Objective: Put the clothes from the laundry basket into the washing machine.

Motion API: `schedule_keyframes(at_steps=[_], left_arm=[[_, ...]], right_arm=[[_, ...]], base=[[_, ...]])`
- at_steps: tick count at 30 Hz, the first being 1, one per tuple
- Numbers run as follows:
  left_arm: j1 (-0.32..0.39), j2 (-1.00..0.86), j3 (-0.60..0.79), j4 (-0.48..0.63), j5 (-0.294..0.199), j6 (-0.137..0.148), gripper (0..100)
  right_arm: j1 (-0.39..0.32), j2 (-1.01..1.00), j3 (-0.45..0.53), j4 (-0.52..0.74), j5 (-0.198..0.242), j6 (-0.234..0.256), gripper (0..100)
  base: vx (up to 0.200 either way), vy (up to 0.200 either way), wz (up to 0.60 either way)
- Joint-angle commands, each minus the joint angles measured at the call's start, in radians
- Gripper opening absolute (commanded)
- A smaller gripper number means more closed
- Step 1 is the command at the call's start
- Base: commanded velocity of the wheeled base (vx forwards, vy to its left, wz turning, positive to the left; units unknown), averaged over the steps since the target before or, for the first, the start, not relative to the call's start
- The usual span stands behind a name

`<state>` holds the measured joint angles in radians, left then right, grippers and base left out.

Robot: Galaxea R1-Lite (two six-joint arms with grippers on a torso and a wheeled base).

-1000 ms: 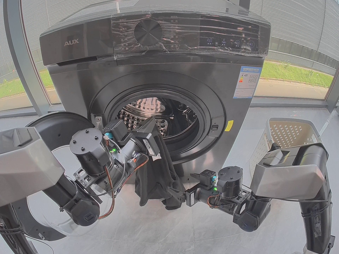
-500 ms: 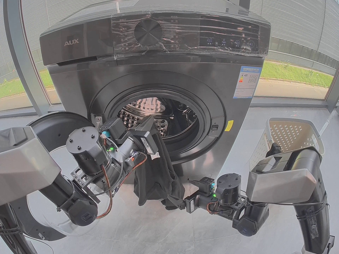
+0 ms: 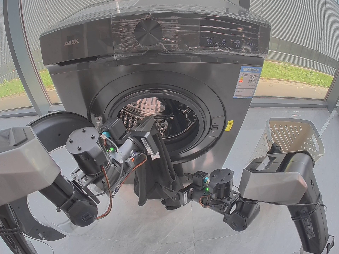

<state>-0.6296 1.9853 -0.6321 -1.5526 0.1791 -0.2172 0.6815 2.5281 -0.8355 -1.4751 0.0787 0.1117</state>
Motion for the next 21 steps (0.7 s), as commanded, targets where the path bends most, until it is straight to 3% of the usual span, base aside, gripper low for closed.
schedule_keyframes(at_steps=[1,2,12,21], left_arm=[[0.001,-0.002,0.003,-0.001,0.0,-0.001,0],[0.001,-0.003,0.003,-0.001,0.0,-0.001,0],[0.004,-0.006,0.028,-0.001,0.0,-0.01,0],[0.036,-0.028,0.051,-0.003,-0.001,-0.013,0]], right_arm=[[0.0,0.046,-0.059,0.009,0.0,0.0,100],[0.0,0.051,-0.065,0.002,-0.002,0.002,0],[-0.007,0.043,-0.048,-0.028,-0.004,0.002,0],[-0.022,-0.161,0.115,-0.063,-0.005,0.003,0]], base=[[0.0,0.0,0.0],[0.0,0.0,0.0],[0.0,0.0,0.0],[0.0,0.0,0.0]])
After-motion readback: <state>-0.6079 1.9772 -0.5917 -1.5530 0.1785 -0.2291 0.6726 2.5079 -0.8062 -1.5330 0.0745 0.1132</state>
